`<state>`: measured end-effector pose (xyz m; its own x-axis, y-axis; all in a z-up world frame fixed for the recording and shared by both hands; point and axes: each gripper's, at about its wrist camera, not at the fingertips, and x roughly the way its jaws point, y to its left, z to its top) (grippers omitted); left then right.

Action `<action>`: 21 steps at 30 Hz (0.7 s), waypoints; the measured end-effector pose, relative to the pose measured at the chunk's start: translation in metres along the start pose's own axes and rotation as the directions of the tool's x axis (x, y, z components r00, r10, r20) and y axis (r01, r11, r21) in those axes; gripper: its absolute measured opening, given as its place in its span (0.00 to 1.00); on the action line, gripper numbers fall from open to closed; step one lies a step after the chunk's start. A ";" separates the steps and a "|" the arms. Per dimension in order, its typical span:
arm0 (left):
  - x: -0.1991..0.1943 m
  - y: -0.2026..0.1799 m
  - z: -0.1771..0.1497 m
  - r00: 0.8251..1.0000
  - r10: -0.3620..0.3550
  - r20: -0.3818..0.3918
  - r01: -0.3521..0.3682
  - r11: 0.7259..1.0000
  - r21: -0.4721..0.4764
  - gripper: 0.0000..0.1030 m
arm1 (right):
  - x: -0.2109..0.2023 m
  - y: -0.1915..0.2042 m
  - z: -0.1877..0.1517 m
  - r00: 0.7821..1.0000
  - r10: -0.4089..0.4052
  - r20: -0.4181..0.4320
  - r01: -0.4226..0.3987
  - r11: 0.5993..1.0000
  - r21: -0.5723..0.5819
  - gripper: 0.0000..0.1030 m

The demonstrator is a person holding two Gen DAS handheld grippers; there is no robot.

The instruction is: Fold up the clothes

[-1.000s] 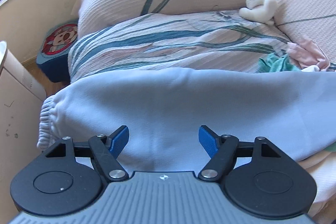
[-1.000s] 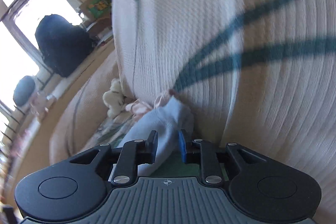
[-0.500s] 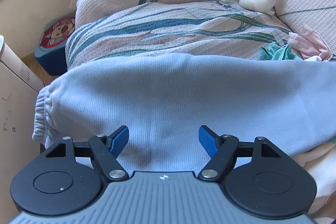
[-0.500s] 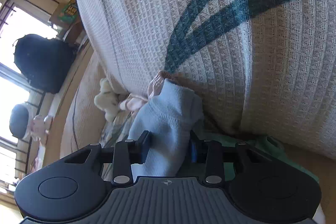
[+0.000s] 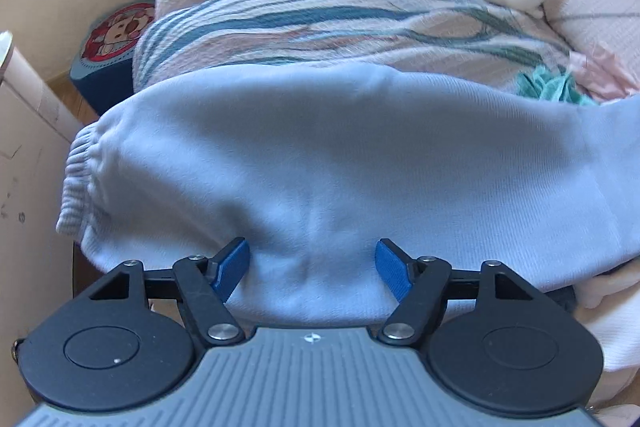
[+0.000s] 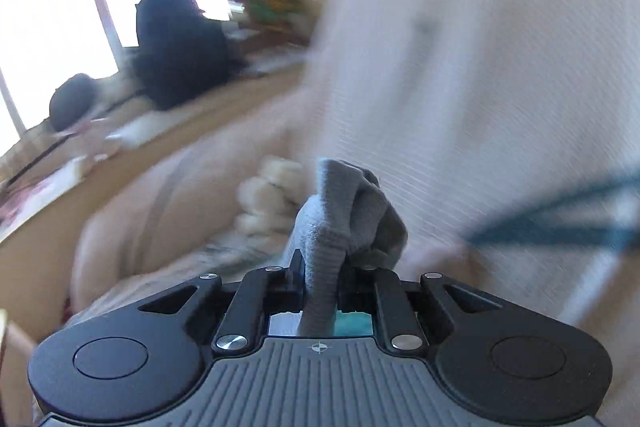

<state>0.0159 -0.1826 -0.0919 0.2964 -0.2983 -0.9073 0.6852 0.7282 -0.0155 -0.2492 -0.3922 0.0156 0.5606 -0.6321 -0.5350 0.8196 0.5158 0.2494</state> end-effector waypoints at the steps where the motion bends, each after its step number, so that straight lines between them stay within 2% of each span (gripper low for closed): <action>1: -0.003 0.005 -0.002 1.000 0.008 0.008 -0.008 1.000 -0.016 0.66 | -0.002 0.014 0.002 0.999 0.044 0.010 -0.044 0.998 -0.038 0.14; 3: -0.009 0.019 -0.006 1.000 0.019 0.020 -0.018 0.998 -0.061 0.66 | -0.004 0.047 0.004 0.989 0.148 0.011 -0.145 0.982 -0.120 0.14; 5: -0.015 0.039 -0.012 0.999 0.038 0.025 -0.034 0.991 -0.127 0.66 | -0.002 0.083 0.000 0.967 0.255 -0.013 -0.253 0.949 -0.190 0.14; 8: -0.026 0.073 -0.022 0.997 0.062 0.036 -0.052 0.971 -0.232 0.66 | 0.004 0.141 -0.015 0.912 0.402 -0.080 -0.408 0.869 -0.281 0.14; 10: -0.035 0.094 -0.030 0.996 0.073 0.052 -0.054 0.954 -0.295 0.68 | 0.007 0.178 -0.032 0.875 0.468 -0.124 -0.480 0.805 -0.348 0.14; 15: -0.053 0.140 -0.050 0.989 0.131 0.065 -0.092 0.906 -0.414 0.71 | 0.022 0.263 -0.078 0.811 0.544 -0.214 -0.577 0.685 -0.445 0.14; 19: -0.056 0.167 -0.063 0.985 0.162 0.052 -0.120 0.879 -0.462 0.71 | 0.020 0.306 -0.116 0.766 0.575 -0.287 -0.628 0.574 -0.526 0.14; 21: -0.055 0.179 -0.067 0.985 0.169 0.045 -0.126 0.864 -0.488 0.71 | 0.018 0.322 -0.137 0.759 0.566 -0.321 -0.630 0.515 -0.581 0.14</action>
<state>0.0777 0.0056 -0.0728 0.4371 -0.1985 -0.8772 0.2303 0.9675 -0.1042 0.0088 -0.1580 -0.0235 0.8515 -0.0022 -0.5243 0.0004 1.0000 -0.0036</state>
